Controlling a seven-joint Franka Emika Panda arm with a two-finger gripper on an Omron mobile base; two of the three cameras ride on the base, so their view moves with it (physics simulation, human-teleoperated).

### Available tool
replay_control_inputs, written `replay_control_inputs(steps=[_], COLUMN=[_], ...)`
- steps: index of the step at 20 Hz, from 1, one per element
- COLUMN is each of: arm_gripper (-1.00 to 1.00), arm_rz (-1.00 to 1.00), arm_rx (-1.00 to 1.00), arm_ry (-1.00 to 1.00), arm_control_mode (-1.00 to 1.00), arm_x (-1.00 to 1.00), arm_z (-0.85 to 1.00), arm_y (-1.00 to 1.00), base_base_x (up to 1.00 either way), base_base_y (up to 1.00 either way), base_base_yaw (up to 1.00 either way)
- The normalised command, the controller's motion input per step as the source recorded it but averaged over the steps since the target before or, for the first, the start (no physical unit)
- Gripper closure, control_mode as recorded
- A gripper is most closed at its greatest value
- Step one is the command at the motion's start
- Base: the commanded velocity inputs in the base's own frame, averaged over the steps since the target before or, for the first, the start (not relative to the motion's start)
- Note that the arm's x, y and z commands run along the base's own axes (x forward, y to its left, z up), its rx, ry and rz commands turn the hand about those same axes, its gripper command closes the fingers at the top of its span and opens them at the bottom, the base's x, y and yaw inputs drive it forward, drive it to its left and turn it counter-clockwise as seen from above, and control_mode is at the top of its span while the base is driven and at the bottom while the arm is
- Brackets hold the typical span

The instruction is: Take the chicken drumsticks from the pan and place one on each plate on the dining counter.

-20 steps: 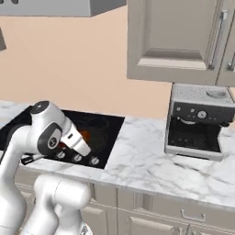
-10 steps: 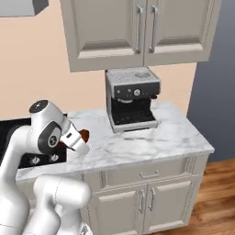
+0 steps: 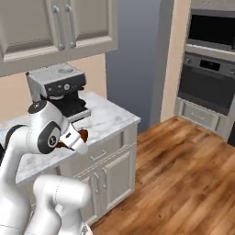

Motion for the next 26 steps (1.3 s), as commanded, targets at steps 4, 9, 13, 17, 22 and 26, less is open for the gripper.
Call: replay_control_inputs(steps=[4, 9, 13, 17, 22, 26], arm_gripper=[1.0, 1.0, 1.0, 1.0, 1.0, 1.0], arm_rz=[0.0, 0.0, 0.0, 0.0, 0.0, 0.0], arm_rx=[0.0, 0.0, 0.0, 0.0, 0.0, 0.0], arm_ry=[0.0, 0.0, 0.0, 0.0, 0.0, 0.0], arm_control_mode=[1.0, 1.0, 1.0, 1.0, 1.0, 1.0], arm_x=[0.0, 0.0, 0.0, 0.0, 0.0, 0.0], arm_z=[0.0, 0.0, 0.0, 0.0, 0.0, 0.0], arm_y=[0.0, 0.0, 0.0, 0.0, 0.0, 0.0], base_base_x=[0.16, 0.14, 0.5, 1.0, 1.0, 1.0], base_base_y=[-0.08, 0.0, 0.07, 0.72, 0.92, 0.82], base_base_yaw=[-0.92, -0.93, -0.83, -0.57, -0.53, -0.57])
